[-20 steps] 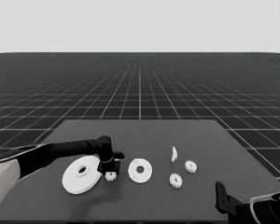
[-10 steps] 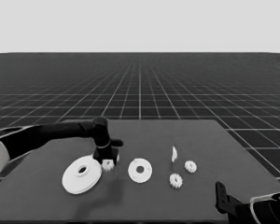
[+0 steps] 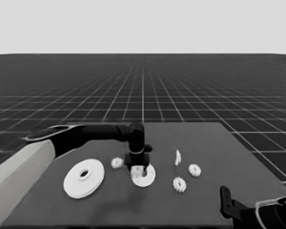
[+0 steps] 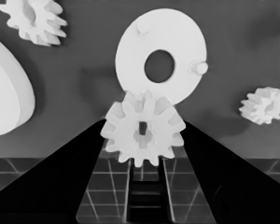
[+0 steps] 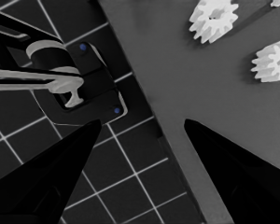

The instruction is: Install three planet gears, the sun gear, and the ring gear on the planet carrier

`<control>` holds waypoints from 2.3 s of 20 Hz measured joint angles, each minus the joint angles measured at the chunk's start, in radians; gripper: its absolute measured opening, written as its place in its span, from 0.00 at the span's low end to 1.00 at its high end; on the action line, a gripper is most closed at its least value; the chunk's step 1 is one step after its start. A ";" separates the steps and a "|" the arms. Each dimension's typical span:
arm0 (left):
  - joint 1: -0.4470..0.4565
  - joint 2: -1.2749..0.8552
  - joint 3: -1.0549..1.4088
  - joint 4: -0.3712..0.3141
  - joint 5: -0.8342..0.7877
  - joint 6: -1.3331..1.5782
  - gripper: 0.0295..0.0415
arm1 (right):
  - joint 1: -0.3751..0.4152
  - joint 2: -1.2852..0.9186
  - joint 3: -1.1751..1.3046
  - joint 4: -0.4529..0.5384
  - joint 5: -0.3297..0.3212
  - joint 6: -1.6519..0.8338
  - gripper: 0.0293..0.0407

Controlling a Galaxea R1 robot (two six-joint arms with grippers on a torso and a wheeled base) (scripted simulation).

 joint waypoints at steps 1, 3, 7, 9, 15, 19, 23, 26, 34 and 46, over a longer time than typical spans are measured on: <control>0.000 0.002 -0.002 0.000 0.000 0.000 0.14 | 0.000 0.000 0.000 0.000 0.000 0.000 0.81; 0.067 0.009 -0.032 0.072 -0.006 0.022 0.14 | 0.000 0.000 0.000 0.000 0.000 0.000 0.81; 0.161 0.021 -0.093 0.158 -0.027 0.064 0.14 | 0.000 0.000 0.000 0.000 0.000 0.000 0.81; 0.167 0.023 -0.099 0.165 -0.030 0.068 0.14 | 0.000 0.000 0.000 0.000 0.000 0.000 0.81; 0.170 0.023 -0.102 0.169 -0.031 0.070 0.71 | 0.000 0.000 0.000 0.000 0.000 0.000 0.81; 0.171 0.023 -0.102 0.169 -0.031 0.070 0.75 | 0.000 0.000 0.000 0.000 0.000 0.000 0.81; 0.111 0.011 -0.049 0.106 -0.010 0.033 0.75 | 0.000 0.000 0.000 0.000 0.000 0.000 0.81; 0.021 0.005 -0.010 0.023 0.000 0.003 0.75 | 0.000 0.000 0.000 0.000 0.000 0.000 0.81; -0.030 -0.163 -0.121 -0.037 -0.052 0.288 0.75 | 0.000 0.000 0.000 0.000 0.000 0.000 0.81; 0.125 -0.151 -0.418 0.070 -0.171 0.546 0.75 | 0.000 0.000 0.000 0.000 0.000 0.000 0.81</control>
